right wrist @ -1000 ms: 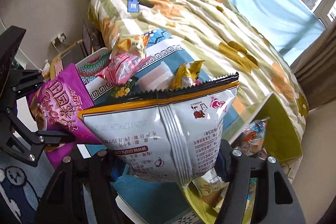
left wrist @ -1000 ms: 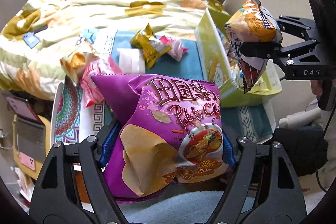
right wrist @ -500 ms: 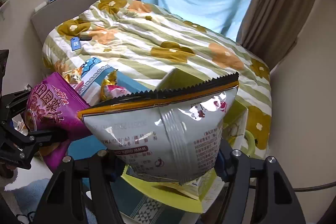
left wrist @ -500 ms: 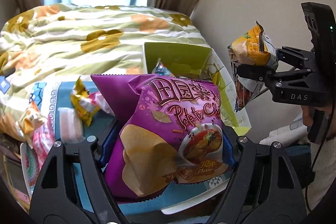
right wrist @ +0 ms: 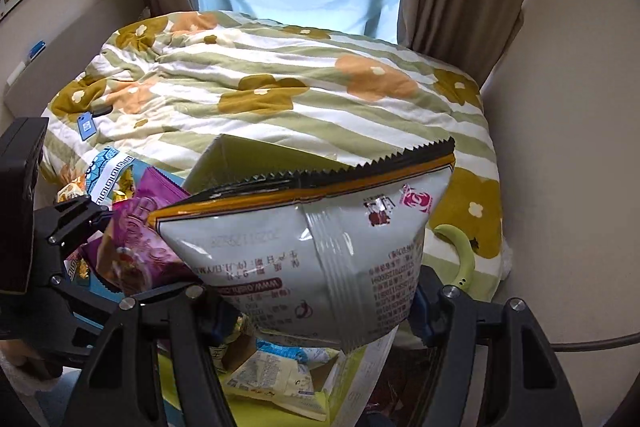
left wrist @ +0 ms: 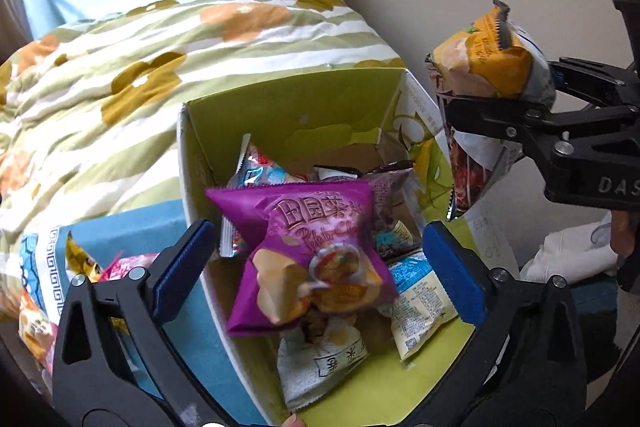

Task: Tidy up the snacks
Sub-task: 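Carry both bags over the yellow box and open both grippers, then withdraw both tools from the box toward the remaining snacks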

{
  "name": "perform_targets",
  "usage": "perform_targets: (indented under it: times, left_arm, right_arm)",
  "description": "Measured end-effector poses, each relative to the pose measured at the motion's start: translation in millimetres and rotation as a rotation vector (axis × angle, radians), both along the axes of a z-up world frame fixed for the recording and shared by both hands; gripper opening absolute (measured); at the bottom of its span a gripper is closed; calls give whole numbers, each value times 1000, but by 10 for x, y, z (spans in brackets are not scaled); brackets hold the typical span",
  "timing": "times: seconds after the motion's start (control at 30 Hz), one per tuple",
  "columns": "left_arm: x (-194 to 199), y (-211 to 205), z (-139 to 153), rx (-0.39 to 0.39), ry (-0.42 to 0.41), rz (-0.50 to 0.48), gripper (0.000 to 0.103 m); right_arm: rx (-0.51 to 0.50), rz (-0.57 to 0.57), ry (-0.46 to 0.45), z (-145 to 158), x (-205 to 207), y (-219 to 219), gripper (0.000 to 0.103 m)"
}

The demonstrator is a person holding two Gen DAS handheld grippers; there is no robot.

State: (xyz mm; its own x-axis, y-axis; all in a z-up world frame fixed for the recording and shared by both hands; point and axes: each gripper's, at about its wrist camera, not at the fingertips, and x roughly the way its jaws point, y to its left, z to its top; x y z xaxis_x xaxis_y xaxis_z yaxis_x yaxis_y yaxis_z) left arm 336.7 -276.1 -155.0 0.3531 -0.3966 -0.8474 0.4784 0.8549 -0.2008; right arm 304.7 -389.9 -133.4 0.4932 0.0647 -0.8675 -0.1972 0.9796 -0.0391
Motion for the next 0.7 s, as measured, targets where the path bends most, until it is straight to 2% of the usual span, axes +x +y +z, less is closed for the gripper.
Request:
perform_targets:
  times: [0.1,0.27,0.43,0.53,0.7]
  left_arm:
    - [42,32,-23,-4,14,-3,102]
    - [-21,277,-39,-82,48,15,102]
    - [-58,423,-25,-54,11,52,102]
    - [-51,486,-37,-61,12,70,102]
    - [-84,531,-83,-66,31,88,102]
  right_arm:
    - [12,-18,31,-99,149,-99,63]
    - [7,-29,71,-230,337,-133,63]
    - [12,-51,86,-352,475,-139,63]
    - [35,-96,76,-398,561,-157,63]
    - [120,-209,8,-464,583,-174,67]
